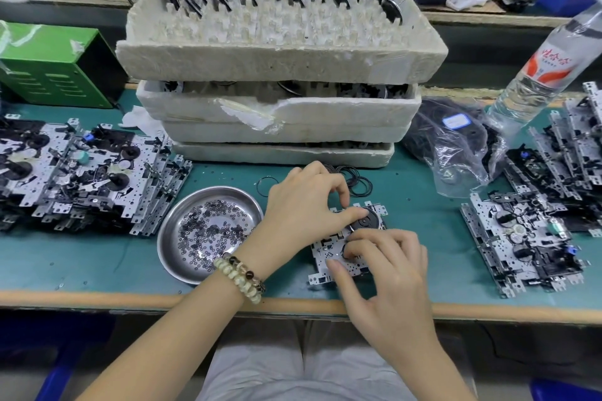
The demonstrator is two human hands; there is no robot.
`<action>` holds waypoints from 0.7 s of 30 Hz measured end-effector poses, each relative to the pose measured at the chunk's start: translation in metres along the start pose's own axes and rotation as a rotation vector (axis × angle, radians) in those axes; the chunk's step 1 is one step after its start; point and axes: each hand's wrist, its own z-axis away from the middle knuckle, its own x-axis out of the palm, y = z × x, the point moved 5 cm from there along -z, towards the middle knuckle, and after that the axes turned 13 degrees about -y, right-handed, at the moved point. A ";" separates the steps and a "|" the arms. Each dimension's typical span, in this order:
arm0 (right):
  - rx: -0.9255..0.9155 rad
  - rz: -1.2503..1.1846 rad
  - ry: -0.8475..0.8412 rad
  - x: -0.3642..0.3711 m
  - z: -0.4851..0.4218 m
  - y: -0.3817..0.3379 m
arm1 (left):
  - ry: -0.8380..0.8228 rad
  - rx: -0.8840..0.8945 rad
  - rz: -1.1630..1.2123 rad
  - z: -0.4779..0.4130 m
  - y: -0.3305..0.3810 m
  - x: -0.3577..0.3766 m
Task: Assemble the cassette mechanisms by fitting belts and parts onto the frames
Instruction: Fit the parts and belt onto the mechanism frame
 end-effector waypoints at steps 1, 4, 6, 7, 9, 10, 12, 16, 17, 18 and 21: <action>-0.017 0.040 0.002 0.001 0.000 -0.003 | -0.002 -0.001 -0.001 -0.001 0.000 -0.001; -0.092 0.157 0.014 0.002 0.002 -0.008 | -0.005 -0.007 0.006 -0.001 0.001 -0.002; -0.132 0.207 0.008 0.000 0.003 -0.006 | 0.002 -0.001 0.020 -0.001 0.001 -0.003; -0.135 0.218 0.002 -0.001 0.003 -0.004 | 0.003 0.006 0.029 -0.001 0.002 -0.003; -0.099 0.210 -0.003 -0.005 0.005 0.005 | -0.011 0.039 0.046 0.001 0.005 -0.003; -0.069 0.184 0.000 -0.008 0.006 0.010 | -0.019 0.072 0.045 0.002 0.008 -0.003; -0.002 0.067 0.024 -0.015 0.010 0.021 | -0.015 0.175 0.004 0.006 0.016 -0.004; 0.173 -0.054 0.050 -0.032 0.017 0.051 | 0.051 0.341 -0.070 0.022 0.026 -0.003; 0.212 -0.051 0.021 -0.035 0.018 0.058 | 0.081 0.346 -0.083 0.026 0.026 -0.003; 0.242 -0.057 -0.015 -0.037 0.018 0.063 | 0.121 0.344 -0.104 0.031 0.025 -0.003; 0.272 -0.123 -0.147 -0.039 0.015 0.073 | 0.237 0.331 -0.084 0.046 0.016 -0.005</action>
